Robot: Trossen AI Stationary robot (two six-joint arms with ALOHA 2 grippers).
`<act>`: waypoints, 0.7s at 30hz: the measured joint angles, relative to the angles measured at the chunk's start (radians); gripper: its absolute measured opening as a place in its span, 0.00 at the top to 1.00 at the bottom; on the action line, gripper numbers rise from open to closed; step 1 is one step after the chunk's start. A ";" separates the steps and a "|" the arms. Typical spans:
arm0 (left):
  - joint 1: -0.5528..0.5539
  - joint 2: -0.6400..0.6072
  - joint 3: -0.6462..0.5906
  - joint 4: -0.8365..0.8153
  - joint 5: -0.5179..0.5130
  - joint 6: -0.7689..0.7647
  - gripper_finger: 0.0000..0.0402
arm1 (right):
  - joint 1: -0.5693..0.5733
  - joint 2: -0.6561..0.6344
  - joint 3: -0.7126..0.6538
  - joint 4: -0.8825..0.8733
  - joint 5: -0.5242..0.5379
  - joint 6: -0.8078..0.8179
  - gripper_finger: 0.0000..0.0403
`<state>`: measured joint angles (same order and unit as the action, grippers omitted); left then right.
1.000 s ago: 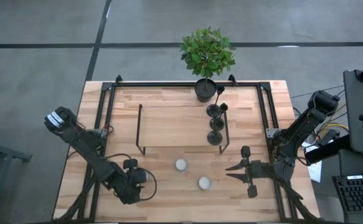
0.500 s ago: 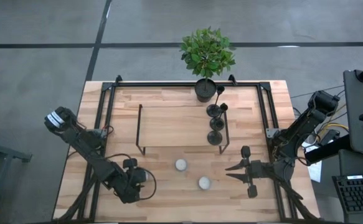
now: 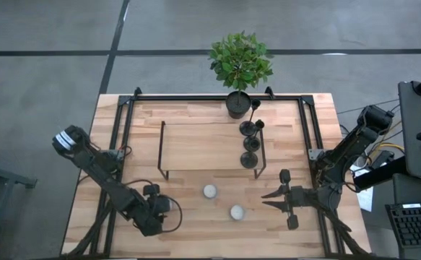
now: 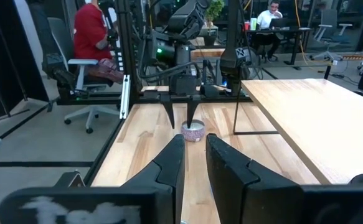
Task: Pick & Place candle stick holders
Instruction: Put the pink scented black candle on the shelf
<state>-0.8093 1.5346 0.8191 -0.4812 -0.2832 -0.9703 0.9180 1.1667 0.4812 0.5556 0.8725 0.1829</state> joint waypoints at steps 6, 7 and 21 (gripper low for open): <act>0.000 0.013 0.023 -0.007 -0.004 0.007 0.56 | 0.000 0.000 0.000 0.000 0.000 0.000 0.84; 0.000 0.014 0.026 -0.006 -0.002 0.012 0.57 | 0.000 0.000 0.000 0.000 0.000 0.000 0.84; 0.000 0.014 0.026 -0.003 -0.011 0.030 0.90 | 0.000 0.000 -0.001 -0.001 0.000 -0.001 0.87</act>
<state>-0.8096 1.5486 0.8455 -0.4847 -0.2941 -0.9407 0.9180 1.1667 0.4805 0.5545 0.8726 0.1822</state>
